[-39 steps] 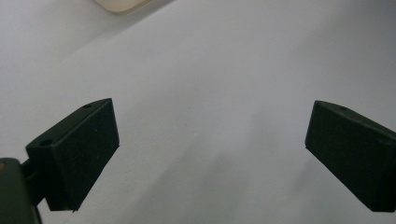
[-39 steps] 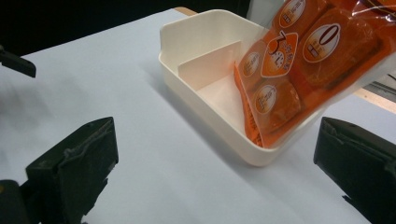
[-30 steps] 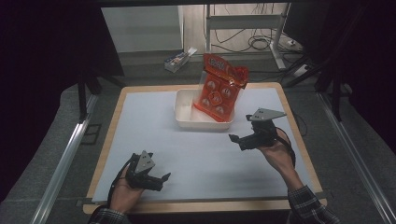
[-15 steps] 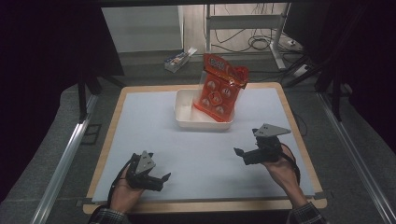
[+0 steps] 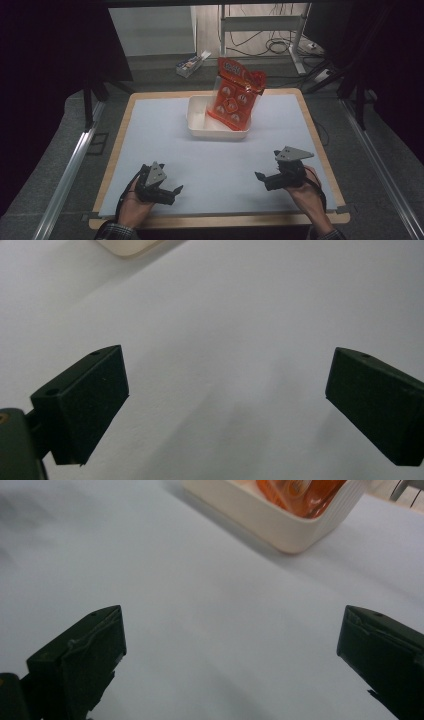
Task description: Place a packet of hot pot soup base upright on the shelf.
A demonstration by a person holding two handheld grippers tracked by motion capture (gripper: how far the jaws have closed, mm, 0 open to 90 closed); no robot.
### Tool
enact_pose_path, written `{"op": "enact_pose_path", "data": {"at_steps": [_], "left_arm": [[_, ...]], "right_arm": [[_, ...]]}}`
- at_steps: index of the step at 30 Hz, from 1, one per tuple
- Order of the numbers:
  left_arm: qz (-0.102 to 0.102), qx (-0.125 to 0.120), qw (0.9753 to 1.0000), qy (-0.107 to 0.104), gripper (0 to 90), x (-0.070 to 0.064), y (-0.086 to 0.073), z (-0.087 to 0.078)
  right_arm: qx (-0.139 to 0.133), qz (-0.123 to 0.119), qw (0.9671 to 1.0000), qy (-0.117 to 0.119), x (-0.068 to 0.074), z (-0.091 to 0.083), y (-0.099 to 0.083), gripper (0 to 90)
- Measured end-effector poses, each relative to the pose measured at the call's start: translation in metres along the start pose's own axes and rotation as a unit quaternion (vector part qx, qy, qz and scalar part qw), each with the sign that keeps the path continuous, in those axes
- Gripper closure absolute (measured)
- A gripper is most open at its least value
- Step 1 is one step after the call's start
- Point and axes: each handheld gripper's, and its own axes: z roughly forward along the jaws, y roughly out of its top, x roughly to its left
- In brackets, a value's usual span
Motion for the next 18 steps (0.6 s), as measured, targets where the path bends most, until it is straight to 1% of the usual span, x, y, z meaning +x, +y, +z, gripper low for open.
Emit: {"op": "enact_pose_path", "data": {"at_steps": [2, 5, 6, 8, 12, 15, 18], "left_arm": [[-0.002, -0.001, 1.0, -0.003, 3.4, 0.0, 0.0, 0.0], [-0.005, -0.002, 1.0, -0.006, 3.3, 0.0, 0.0, 0.0], [-0.006, -0.002, 1.0, -0.007, 3.3, 0.0, 0.0, 0.0], [-0.009, -0.002, 0.9999, -0.009, 3.3, 0.0, 0.0, 0.0], [-0.012, -0.001, 0.9999, -0.011, 3.3, 0.0, 0.0, 0.001], [-0.016, -0.001, 0.9998, -0.014, 3.3, 0.001, 0.001, 0.001], [-0.026, -0.006, 0.9995, -0.017, 3.3, 0.001, 0.001, 0.001]], "right_arm": [[0.008, 0.001, 1.0, 0.002, 0.002, 0.0, -0.007, 0.0], [0.016, 0.0, 0.9999, 0.004, 0.003, 0.001, -0.011, 0.0], [0.021, -0.004, 0.9998, 0.003, 0.003, 0.002, -0.013, 0.0], [0.039, -0.011, 0.9992, -0.002, 0.003, 0.005, -0.016, 0.0], [0.067, -0.016, 0.9976, 0.0, 0.003, 0.013, -0.022, 0.0], [0.072, -0.017, 0.9973, 0.001, 0.003, 0.015, -0.023, 0.0], [0.069, -0.019, 0.9974, 0.0, 0.003, 0.015, -0.023, 0.0]]}}
